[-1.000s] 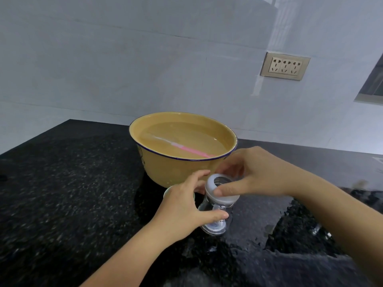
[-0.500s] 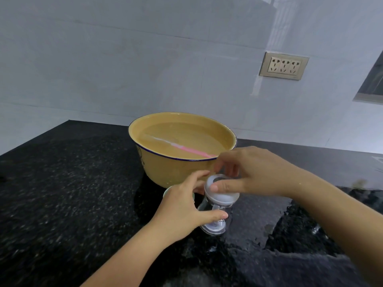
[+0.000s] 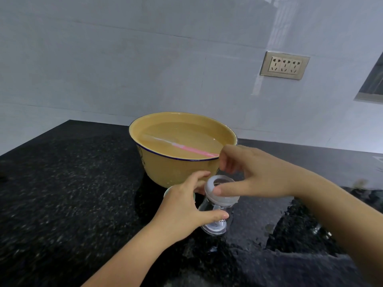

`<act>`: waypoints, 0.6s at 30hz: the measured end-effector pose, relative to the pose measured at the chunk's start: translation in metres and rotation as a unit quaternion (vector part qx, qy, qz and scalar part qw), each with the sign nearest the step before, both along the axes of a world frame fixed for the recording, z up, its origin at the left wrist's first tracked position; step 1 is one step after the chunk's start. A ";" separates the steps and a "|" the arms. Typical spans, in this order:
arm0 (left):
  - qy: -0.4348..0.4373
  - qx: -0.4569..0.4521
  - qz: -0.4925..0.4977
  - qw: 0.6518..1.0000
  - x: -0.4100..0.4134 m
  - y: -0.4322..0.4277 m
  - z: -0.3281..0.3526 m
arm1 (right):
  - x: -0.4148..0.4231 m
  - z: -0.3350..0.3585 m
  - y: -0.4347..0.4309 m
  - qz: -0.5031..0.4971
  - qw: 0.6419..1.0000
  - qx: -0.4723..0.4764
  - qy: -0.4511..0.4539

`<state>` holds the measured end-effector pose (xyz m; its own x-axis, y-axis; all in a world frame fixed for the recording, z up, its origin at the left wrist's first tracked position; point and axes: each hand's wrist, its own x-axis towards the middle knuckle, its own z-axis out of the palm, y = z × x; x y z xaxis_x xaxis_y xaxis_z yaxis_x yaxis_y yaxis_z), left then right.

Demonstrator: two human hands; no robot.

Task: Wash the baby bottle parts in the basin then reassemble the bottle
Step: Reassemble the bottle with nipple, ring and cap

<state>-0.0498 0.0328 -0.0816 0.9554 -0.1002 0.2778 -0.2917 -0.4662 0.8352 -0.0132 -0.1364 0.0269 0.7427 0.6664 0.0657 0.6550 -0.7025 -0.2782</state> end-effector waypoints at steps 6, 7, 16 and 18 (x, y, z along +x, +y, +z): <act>0.001 -0.012 0.000 1.000 0.000 0.000 -0.001 | -0.001 -0.004 0.001 0.020 0.999 0.001 0.037; 0.002 -0.010 0.000 1.000 0.000 0.000 -0.002 | -0.001 -0.004 0.002 0.000 1.000 -0.028 -0.004; 0.003 -0.010 -0.004 1.000 0.000 0.000 -0.002 | 0.001 -0.005 -0.001 0.038 0.996 0.013 0.077; 0.005 -0.008 -0.004 1.000 0.000 0.000 -0.002 | 0.003 -0.008 0.000 0.008 1.000 -0.004 0.030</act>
<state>-0.0496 0.0326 -0.0833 0.9574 -0.1034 0.2697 -0.2868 -0.4513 0.8450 -0.0105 -0.1362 0.0190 0.7350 0.6778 0.0160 0.6478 -0.6952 -0.3115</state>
